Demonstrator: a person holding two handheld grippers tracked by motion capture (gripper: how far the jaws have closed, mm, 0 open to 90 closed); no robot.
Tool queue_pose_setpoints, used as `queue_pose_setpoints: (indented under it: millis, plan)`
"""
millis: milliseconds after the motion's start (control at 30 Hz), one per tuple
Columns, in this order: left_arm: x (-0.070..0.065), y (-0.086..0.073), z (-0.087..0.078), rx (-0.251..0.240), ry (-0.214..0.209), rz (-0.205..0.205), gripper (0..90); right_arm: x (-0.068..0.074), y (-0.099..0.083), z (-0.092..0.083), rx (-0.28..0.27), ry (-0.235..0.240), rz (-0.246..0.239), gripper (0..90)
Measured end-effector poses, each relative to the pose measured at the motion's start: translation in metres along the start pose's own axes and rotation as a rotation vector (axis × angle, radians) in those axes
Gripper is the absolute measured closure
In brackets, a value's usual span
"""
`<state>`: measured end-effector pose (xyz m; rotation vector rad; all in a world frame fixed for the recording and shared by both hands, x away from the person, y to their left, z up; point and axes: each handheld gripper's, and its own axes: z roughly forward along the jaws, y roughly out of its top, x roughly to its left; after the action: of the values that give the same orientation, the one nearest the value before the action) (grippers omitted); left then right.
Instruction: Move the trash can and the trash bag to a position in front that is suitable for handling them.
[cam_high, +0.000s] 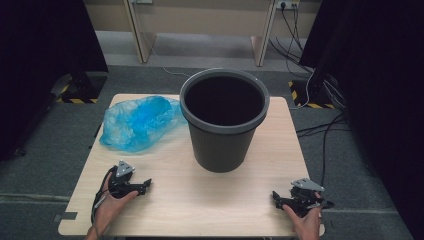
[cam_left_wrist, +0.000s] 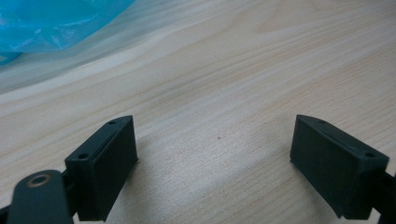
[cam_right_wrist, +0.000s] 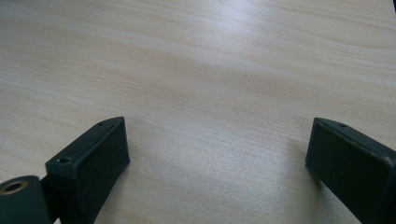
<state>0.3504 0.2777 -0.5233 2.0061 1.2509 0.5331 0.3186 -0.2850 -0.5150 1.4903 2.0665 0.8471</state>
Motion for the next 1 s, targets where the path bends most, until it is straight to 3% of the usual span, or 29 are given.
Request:
queue_pose_setpoints:
  millis: [333,367,467,700,900,1000]
  plan:
    - [0.001,0.000,-0.001,-0.006,-0.007,-0.002,14.7,0.000,0.000,0.000,0.000,0.000,0.002,6.4]
    - [0.001,0.001,-0.001,-0.025,-0.019,-0.002,14.8,0.000,0.000,0.000,0.000,0.000,0.002,6.4]
    - [0.006,0.007,-0.003,-0.046,-0.028,-0.034,15.0,0.000,0.000,0.000,-0.001,-0.001,0.003,6.3]
    - [0.023,0.034,-0.011,-0.119,0.004,-0.067,15.0,0.000,0.001,0.001,0.000,-0.001,0.002,6.1]
    - [0.040,0.064,0.004,-0.164,0.039,-0.091,15.0,0.000,0.001,0.001,0.000,-0.001,0.002,6.1]
    - [0.047,0.079,0.015,-0.160,0.043,-0.102,15.1,0.000,0.001,0.001,0.001,-0.002,0.000,6.0]
